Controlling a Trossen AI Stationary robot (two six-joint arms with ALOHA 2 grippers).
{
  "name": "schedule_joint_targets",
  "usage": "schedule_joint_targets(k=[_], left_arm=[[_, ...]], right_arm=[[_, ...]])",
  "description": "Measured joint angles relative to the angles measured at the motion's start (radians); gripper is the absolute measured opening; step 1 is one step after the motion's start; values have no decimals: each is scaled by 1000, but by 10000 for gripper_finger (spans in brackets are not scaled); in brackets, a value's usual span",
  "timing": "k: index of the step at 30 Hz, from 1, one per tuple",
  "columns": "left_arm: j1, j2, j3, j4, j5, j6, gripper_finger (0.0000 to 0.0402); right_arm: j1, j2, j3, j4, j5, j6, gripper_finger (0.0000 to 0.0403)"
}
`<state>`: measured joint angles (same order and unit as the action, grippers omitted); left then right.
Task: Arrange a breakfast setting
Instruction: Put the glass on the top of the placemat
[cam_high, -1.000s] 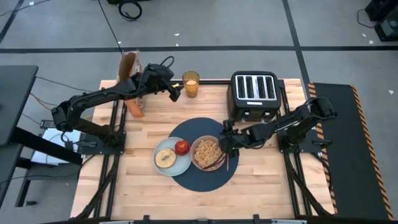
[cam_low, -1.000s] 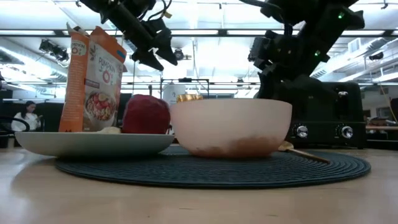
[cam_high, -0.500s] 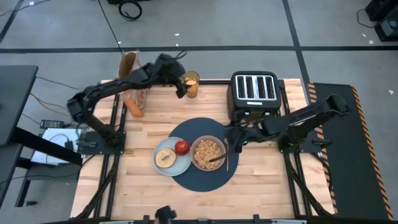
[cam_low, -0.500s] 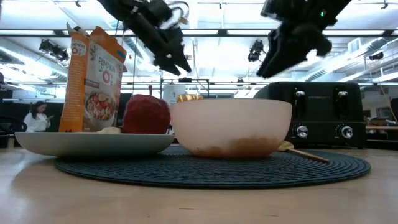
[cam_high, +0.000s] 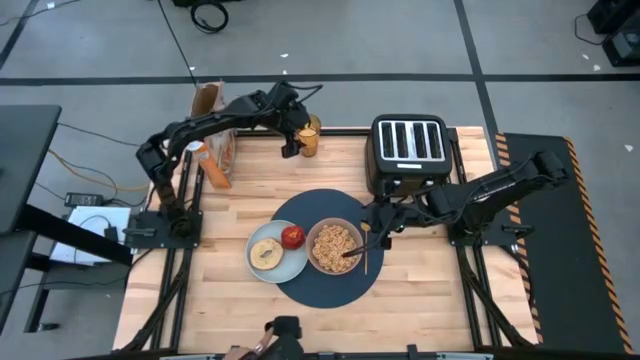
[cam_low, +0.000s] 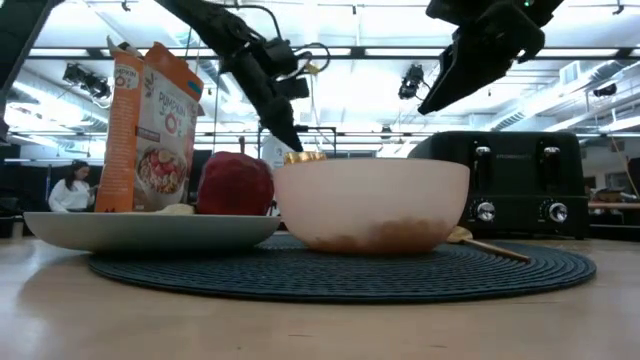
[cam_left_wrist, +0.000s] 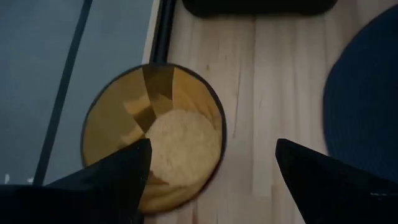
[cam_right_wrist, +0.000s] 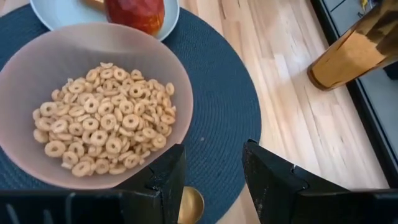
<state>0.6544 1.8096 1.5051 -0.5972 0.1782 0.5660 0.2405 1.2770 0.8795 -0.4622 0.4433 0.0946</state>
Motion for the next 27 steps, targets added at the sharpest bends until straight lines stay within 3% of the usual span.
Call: schedule_joint_targets(k=[7, 11, 18, 27], left_arm=[[-9, 57, 0, 45, -6, -3, 345], [-12, 57, 0, 61, -44, -17, 313], [-22, 57, -19, 58, -51, -31, 196], [-53, 57, -26, 72, -170, -22, 30]], right_arm=[[0, 13, 0, -1, -1, 4, 167], [-2, 13, 0, -3, -1, 8, 167], [-2, 13, 0, 0, -1, 11, 167], [2, 6, 0, -2, -1, 10, 167]])
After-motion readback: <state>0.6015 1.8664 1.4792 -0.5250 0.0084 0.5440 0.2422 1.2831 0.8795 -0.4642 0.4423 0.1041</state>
